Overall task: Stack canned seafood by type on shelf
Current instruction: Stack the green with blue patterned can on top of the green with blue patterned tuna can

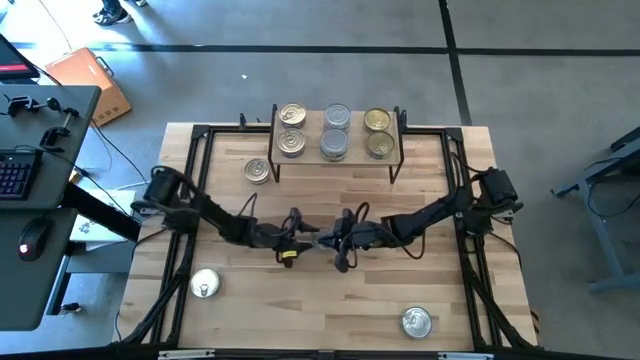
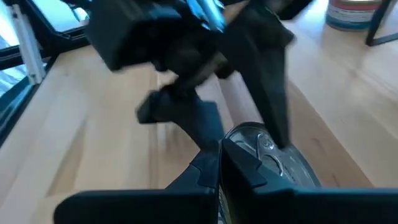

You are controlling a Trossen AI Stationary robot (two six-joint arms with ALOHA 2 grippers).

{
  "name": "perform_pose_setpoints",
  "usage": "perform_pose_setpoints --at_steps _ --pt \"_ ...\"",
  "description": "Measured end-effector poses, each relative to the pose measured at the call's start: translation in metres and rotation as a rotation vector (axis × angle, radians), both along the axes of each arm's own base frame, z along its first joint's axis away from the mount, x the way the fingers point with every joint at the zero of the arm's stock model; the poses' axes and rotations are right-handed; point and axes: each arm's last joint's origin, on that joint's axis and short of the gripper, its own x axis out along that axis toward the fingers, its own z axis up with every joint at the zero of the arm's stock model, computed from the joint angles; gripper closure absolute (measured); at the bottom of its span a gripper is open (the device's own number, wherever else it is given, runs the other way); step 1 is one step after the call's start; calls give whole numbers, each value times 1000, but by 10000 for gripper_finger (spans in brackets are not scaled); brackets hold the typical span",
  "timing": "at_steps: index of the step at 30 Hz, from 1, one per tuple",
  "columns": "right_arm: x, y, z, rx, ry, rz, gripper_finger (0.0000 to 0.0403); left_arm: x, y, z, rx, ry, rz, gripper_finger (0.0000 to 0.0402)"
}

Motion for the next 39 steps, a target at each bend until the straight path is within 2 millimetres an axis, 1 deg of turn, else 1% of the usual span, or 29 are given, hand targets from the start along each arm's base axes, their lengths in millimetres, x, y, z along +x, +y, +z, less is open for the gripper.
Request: perform_pose_setpoints --at_steps 4,6,9,12,13,14,16,20,23,26,29,31,34,39 --pt "1 1 2 4 -6 15 403 9 -1 -6 -4 5 7 166" --pt "1 1 1 -4 0 18 403 12 -2 -8 -22 3 10 175" --pt "1 1 1 -16 4 26 402 11 -2 -9 -70 7 30 209" --pt "1 2 2 -51 -9 40 387 9 -2 -11 -112 18 42 259" --pt "1 2 3 -64 -15 49 376 9 -2 -11 -128 22 44 275" --pt "2 3 4 -75 -26 61 363 9 -2 -11 -138 24 46 282" --pt "2 4 5 -100 -33 99 329 9 -2 -12 -153 24 51 283" --pt "1 2 9 -209 -37 163 244 8 -5 -12 -177 24 58 283" --pt "1 2 10 -335 -42 223 186 7 -6 -12 -191 23 64 283" --pt "-2 10 7 -487 -6 298 153 7 -6 -12 -217 20 74 280" --pt "-6 15 3 -571 52 268 143 7 -6 -12 -228 19 81 271" --pt "-8 16 2 -597 71 245 142 7 -6 -12 -230 18 82 269" --pt "-9 17 -1 -603 92 209 144 7 -6 -12 -231 17 83 270" --pt "-7 18 -13 -593 119 222 160 7 -6 -12 -232 16 83 264"
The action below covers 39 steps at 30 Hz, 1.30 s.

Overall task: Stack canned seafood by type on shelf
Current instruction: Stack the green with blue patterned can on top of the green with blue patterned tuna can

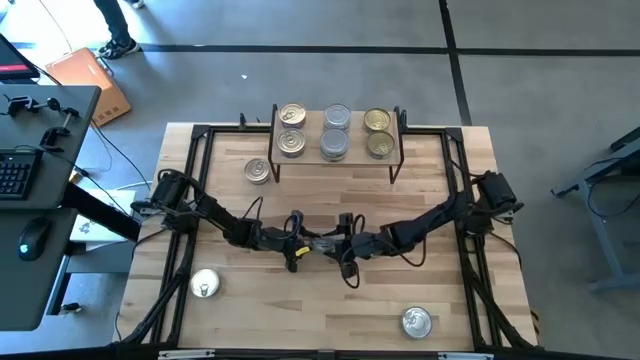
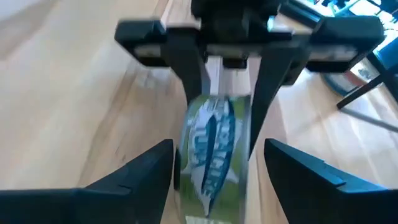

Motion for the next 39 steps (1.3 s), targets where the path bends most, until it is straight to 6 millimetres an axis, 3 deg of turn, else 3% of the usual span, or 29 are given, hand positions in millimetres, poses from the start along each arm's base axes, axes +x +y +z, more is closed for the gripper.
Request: perform_pose_setpoints --at_steps 5,11,13,20,26,30,33,39 --pt "3 1 -6 4 -12 2 192 0 0 0 0 0 0 259" --pt "1 5 -2 8 -16 11 277 -1 0 -1 15 25 -4 252" --pt "0 10 2 0 -2 22 285 -3 0 0 26 48 12 242" --pt "-10 31 40 -77 76 -57 285 -13 1 5 37 156 84 206" --pt "-26 33 103 -303 95 -184 285 -15 2 4 -38 169 142 202" --pt "-39 6 150 -415 121 -283 285 -15 2 4 -51 166 148 202" --pt "-49 -32 179 -451 142 -380 285 -15 2 4 -54 164 149 202" --pt "-60 -129 199 -470 232 -521 285 -15 2 4 -61 163 153 202"
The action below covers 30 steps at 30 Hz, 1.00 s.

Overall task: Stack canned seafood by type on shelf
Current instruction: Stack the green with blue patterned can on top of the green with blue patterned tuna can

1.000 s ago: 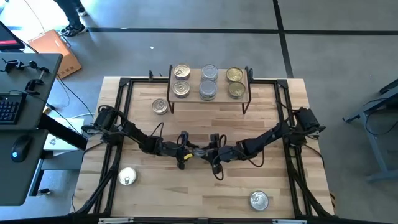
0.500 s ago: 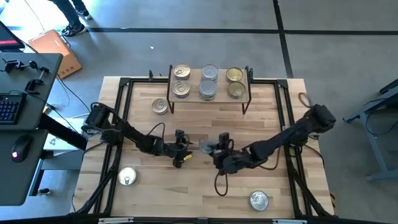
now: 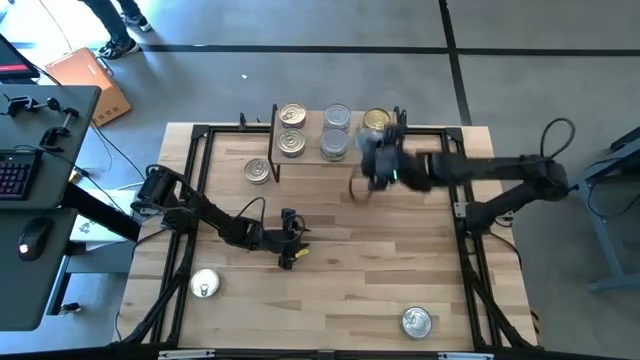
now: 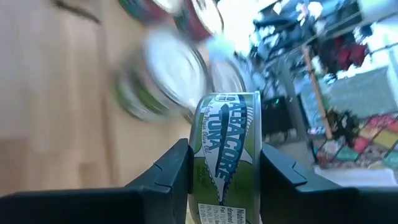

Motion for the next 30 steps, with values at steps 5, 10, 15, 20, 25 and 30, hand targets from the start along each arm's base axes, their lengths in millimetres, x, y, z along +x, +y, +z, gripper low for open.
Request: perform_pose_setpoints --at_steps 5,10,15,20,25,30 --pt "-3 -73 -7 13 61 -71 285 0 0 0 0 0 -1 202" --pt "-8 -113 -18 26 107 -111 285 1 2 0 -2 0 6 202" --pt "-8 -125 -27 65 134 -112 285 1 3 0 -21 -4 21 202" --pt "-4 -129 -35 69 159 -123 247 1 2 0 -60 -7 22 202" --pt "-3 -129 -38 86 159 -128 221 1 2 0 -70 -6 27 202" --pt "-5 -125 -37 107 158 -139 205 1 2 0 -72 -7 28 202"
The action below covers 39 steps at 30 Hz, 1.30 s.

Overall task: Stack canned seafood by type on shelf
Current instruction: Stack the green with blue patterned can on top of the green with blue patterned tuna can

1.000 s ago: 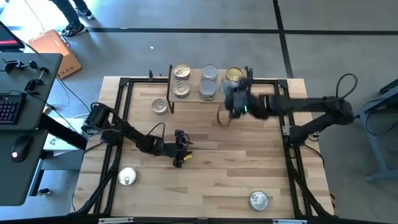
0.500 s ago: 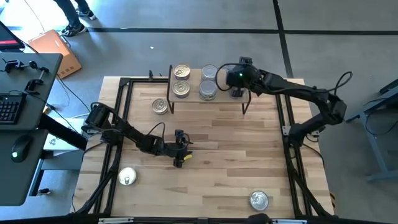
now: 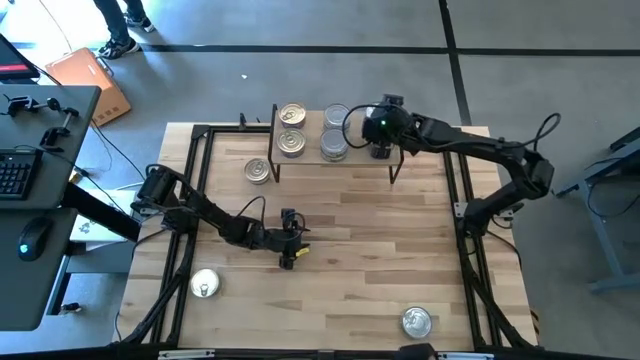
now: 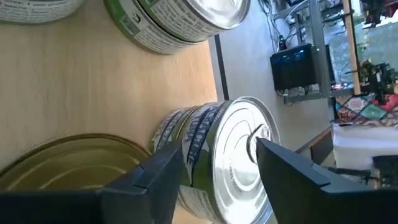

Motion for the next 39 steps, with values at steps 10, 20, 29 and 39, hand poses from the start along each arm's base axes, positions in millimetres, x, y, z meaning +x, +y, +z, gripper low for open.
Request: perform_pose_setpoints --at_steps 10,20,29,39 --pt "-8 50 33 -32 -118 -74 173 0 -1 0 -11 2 -15 202" --pt "-17 185 27 639 -175 -98 187 0 -1 0 -14 0 -18 202" --pt "-51 335 -32 1162 -63 -117 236 0 -1 0 -16 -3 -18 202" --pt "-91 389 -123 1375 -119 -433 373 1 -1 1 -16 -14 -20 202"
